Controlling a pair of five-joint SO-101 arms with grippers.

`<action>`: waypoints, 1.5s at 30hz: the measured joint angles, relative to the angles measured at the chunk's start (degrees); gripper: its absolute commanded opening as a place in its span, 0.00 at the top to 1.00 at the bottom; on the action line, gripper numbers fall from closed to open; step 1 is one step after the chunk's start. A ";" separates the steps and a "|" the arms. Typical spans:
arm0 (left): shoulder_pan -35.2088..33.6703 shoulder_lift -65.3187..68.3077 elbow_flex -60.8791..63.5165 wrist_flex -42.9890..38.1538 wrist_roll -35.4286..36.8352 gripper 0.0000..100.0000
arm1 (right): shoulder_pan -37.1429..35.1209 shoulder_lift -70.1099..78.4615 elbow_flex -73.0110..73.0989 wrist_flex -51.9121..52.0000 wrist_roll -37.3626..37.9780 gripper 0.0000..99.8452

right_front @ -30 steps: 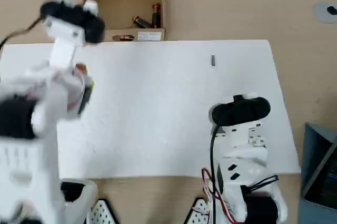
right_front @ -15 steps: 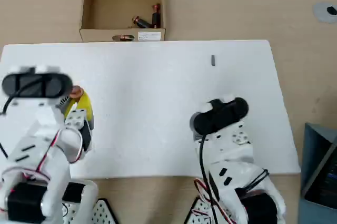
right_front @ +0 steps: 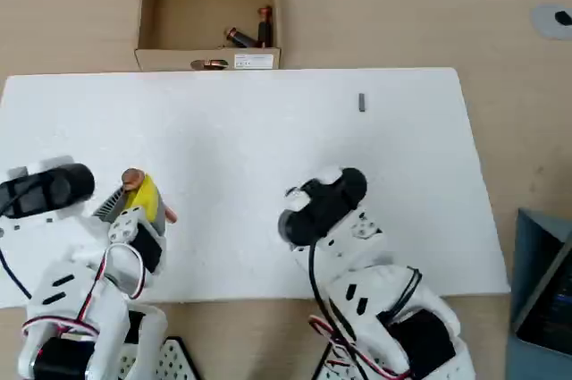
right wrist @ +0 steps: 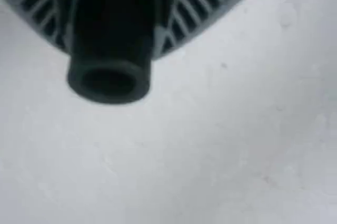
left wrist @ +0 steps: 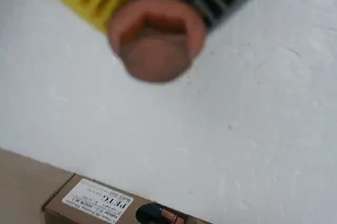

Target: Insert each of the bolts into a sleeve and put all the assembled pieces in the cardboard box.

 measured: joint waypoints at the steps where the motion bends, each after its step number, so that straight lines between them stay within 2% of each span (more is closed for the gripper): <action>1: 0.00 -0.09 0.09 -0.44 2.02 1.00 | -1.05 0.00 0.53 -1.05 0.00 0.99; 8: 0.00 -0.26 0.09 -5.89 16.09 1.00 | -8.44 0.00 3.34 -6.33 0.00 0.99; 13: 1.76 -0.26 0.09 -9.49 20.48 1.00 | -12.84 0.00 3.60 -8.62 0.44 0.99; 19: 11.16 -0.26 0.09 -10.02 21.10 1.00 | -16.44 0.00 3.60 -8.79 4.57 0.99; 28: 17.58 -0.26 -0.18 -10.02 20.13 1.00 | -16.70 0.00 3.69 -8.79 6.86 0.99; 32: 19.08 -0.35 -0.70 -10.02 17.14 1.00 | -16.70 0.00 3.69 -8.79 6.86 0.99; 40: 19.60 -0.35 -0.70 -10.02 16.79 1.00 | -16.70 0.00 3.69 -8.79 6.86 0.99; 45: 22.15 -0.53 -1.14 -6.33 16.79 1.00 | -16.79 0.09 3.78 -8.70 6.86 0.99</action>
